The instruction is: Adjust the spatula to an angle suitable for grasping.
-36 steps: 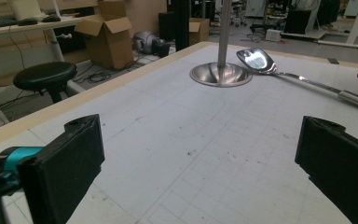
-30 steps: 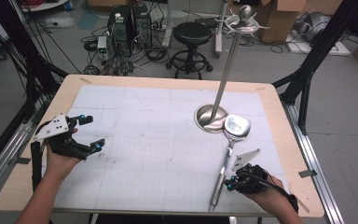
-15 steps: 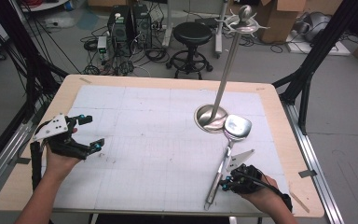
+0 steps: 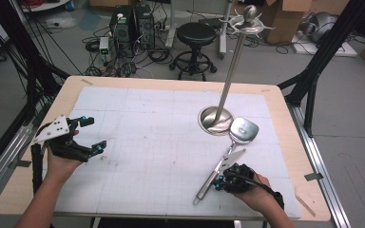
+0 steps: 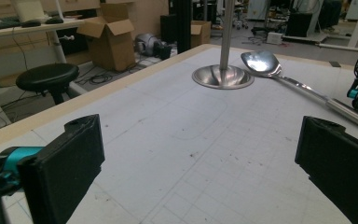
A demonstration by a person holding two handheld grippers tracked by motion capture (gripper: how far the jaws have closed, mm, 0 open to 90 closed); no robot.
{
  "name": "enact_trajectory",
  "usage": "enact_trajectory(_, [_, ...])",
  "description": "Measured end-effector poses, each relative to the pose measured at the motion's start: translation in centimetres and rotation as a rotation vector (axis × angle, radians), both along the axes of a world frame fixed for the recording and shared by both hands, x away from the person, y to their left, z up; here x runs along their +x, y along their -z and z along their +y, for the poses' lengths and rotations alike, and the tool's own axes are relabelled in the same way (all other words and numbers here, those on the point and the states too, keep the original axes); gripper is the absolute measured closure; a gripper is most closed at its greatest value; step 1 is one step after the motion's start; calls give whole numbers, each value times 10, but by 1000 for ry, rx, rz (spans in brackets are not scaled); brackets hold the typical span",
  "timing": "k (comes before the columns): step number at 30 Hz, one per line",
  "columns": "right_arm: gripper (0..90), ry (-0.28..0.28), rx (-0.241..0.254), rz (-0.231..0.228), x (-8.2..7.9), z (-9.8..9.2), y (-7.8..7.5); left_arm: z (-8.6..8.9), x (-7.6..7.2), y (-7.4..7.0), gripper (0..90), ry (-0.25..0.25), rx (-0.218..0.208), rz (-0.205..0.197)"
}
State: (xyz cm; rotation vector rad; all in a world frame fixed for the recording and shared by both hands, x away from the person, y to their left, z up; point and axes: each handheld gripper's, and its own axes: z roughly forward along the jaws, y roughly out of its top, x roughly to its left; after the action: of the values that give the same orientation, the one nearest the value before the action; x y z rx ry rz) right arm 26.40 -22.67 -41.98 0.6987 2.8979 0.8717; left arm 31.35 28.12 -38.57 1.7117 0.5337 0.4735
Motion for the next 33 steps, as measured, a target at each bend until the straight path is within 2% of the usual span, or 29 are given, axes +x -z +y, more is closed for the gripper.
enact_trajectory(2, [900, -15, 7, 1, 2, 8, 0, 0, 0, 0, 17, 0, 1, -1])
enact_trajectory(3, [900, -28, 2, -16, 5, 15, 1, 0, 0, 0, 17, 0, -1, -1])
enact_trajectory(6, [900, -31, 0, -20, 7, 21, 1, 1, 0, 0, 17, 0, -2, -2])
enact_trajectory(7, [900, -29, 1, -38, 10, 27, 2, 1, 0, 0, 17, 0, -1, -3])
enact_trajectory(9, [900, -32, 3, -46, 12, 28, 2, 1, 0, 0, 17, 1, -2, -3])
enact_trajectory(14, [900, -4, 10, -67, 18, 39, 3, 0, 1, 0, 17, 1, 2, -1])
enact_trajectory(17, [900, 15, 15, -66, 21, 43, 4, 0, 1, 0, 17, 2, 2, -1])
enact_trajectory(18, [900, 37, 18, -65, 21, 45, 4, 0, 1, 0, 17, 2, 3, -2])
enact_trajectory(20, [900, 31, 27, -69, 25, 47, 5, 0, 1, 0, 17, 2, 3, -2])
enact_trajectory(23, [899, 70, 44, -64, 30, 53, 6, 0, 1, 0, 17, 4, 3, -1])
enact_trajectory(24, [899, 64, 48, -76, 32, 54, 7, -1, 1, 0, 17, 4, 4, -1])
enact_trajectory(33, [899, 95, 65, -64, 40, 59, 8, -1, 1, 1, 17, 6, 1, -1])
